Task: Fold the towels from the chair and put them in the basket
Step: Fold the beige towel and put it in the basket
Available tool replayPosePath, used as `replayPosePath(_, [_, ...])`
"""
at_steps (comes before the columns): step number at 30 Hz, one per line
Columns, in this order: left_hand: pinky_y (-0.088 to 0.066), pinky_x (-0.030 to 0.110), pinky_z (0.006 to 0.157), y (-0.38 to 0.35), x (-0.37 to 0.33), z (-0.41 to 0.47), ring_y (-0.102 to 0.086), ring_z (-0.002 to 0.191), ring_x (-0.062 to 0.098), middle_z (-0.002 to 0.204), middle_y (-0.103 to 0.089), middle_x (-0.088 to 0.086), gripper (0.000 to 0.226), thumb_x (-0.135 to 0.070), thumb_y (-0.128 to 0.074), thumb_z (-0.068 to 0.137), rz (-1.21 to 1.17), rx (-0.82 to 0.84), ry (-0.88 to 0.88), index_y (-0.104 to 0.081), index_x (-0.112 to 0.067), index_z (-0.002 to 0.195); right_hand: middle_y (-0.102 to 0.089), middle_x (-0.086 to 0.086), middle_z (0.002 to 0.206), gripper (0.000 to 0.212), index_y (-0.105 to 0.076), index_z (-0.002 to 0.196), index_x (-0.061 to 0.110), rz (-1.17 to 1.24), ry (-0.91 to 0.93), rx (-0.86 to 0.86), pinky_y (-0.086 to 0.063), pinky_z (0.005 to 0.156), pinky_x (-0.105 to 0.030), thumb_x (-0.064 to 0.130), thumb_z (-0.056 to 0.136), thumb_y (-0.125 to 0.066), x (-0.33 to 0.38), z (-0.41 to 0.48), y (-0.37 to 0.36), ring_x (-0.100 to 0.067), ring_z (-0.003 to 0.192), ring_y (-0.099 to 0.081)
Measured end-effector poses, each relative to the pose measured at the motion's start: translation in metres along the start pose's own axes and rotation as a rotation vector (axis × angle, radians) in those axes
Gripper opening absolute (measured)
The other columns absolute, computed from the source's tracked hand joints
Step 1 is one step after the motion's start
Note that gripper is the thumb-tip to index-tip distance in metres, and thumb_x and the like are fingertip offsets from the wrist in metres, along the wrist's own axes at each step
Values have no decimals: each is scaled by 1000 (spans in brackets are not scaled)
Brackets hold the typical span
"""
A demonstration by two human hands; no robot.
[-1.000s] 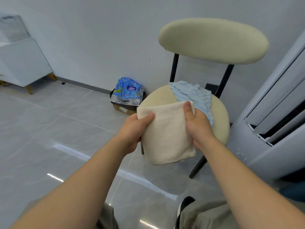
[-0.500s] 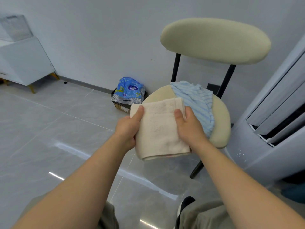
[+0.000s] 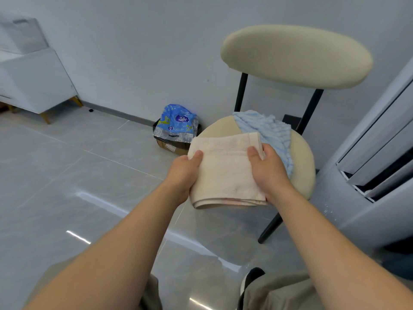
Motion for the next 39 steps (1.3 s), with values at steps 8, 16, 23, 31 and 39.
replayPosePath(8, [-56, 33, 77, 2, -7, -12, -73, 83, 18, 87, -78, 1, 34, -48, -60, 95, -234, 183, 95, -70, -18, 104, -73, 7, 112, 39, -64, 118, 28, 129, -162, 173, -57, 94, -47, 58, 94, -55, -6, 0, 3, -18, 104, -70])
replayPosePath(16, [-55, 30, 69, 0, -16, -17, -74, 78, 11, 89, -78, -4, 25, -39, -58, 98, -239, 213, -43, -69, -20, 110, -72, 5, 120, 74, -65, 127, 25, 237, -280, 204, -54, 99, -42, 79, 77, -59, -2, -2, 6, -18, 108, -69])
replayPosePath(23, [-57, 33, 77, 2, -21, -18, -71, 95, 17, 102, -77, -2, 24, -42, -58, 98, -197, 158, -108, -69, -23, 107, -68, -14, 111, 58, -62, 107, 13, 138, 68, 26, -51, 97, -56, 67, 89, -56, 15, -10, 7, -35, 107, -64])
replayPosePath(31, [-58, 43, 88, 4, -19, -18, -70, 100, 22, 104, -74, 3, 26, -45, -56, 99, -146, 12, -187, -69, -23, 102, -76, 4, 102, 42, -70, 106, 21, 164, -122, 124, -57, 94, -45, 58, 95, -54, 6, -10, -1, -16, 98, -72])
replayPosePath(39, [-54, 42, 94, 0, -8, -22, -72, 104, 24, 111, -75, 7, 49, -53, -62, 91, -350, 290, 143, -67, -15, 121, -64, 10, 118, 41, -57, 123, 28, -5, -34, 16, -50, 101, -44, 59, 99, -44, -3, -7, -1, -15, 110, -60])
Point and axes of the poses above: each hand's wrist, its own z-axis towards the middle knuckle, its own y-axis out of the back of the hand, x = y × z, the point moved 3 cm from there along z, towards the middle knuckle
